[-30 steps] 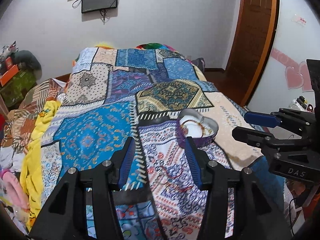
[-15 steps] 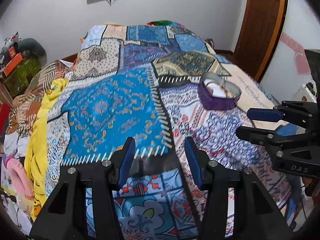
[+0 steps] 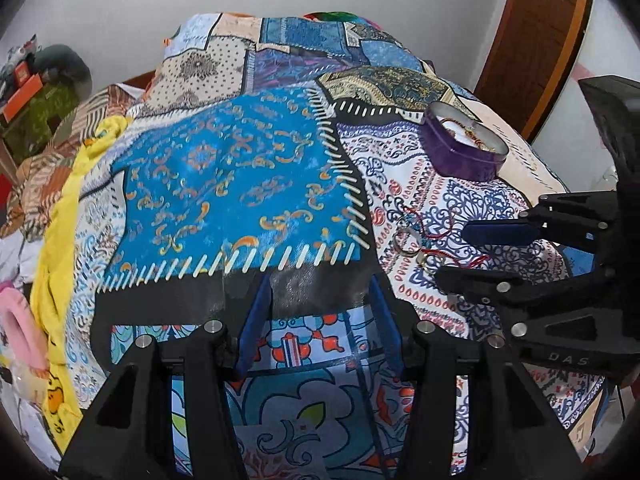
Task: Organize jewelry
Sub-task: 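Grasp the red string bracelet with the right tool while the left tool grasps a silver ring, then carry the red bracelet and silver ring over the heart tin with both tools, then open both tools to drop the pieces into the tin and lift away, then lower the left tool onto a small silver charm while the right tool lowers onto a red beaded string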
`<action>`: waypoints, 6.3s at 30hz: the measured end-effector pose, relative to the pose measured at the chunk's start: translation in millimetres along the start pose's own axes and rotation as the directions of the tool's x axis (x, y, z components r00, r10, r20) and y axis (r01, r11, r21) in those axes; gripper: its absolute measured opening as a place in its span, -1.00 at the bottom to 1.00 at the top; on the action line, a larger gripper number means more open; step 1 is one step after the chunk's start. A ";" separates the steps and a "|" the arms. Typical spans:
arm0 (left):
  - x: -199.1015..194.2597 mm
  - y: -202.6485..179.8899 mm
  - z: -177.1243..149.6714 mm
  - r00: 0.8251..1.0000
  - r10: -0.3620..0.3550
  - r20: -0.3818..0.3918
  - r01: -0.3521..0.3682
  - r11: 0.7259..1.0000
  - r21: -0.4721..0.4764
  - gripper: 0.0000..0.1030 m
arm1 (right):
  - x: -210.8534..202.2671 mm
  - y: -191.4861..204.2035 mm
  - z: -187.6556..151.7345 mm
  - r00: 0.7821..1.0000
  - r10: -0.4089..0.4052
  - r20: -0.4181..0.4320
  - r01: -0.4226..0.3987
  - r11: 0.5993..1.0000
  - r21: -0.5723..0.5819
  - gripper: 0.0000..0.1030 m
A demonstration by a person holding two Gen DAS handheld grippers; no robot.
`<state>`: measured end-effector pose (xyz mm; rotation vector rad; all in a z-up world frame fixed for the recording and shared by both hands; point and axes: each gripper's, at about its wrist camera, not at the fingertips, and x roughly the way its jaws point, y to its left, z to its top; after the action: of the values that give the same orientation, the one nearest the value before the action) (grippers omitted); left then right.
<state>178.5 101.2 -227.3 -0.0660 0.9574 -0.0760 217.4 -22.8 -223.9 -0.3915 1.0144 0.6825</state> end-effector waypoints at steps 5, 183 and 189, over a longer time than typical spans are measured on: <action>3.4 3.7 -1.7 1.000 -0.014 0.000 0.014 1.000 -0.012 -0.03 | 8.4 4.1 4.7 1.000 0.001 -0.014 -0.001 0.999 -0.032 -0.23; 51.4 -50.8 32.6 0.990 -0.140 -0.033 0.141 0.989 0.033 -0.55 | -33.7 -92.5 -33.6 0.994 -0.051 0.093 0.028 0.973 0.230 -0.10; 54.9 -46.3 33.1 0.987 -0.162 -0.015 0.162 0.986 0.023 -0.74 | -28.7 -90.0 -30.5 0.994 -0.056 0.092 0.035 0.976 0.215 -0.10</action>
<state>235.4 50.6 -248.9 -0.1217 0.9630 -0.2382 249.2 -116.3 -214.4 -0.1915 0.9720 0.5395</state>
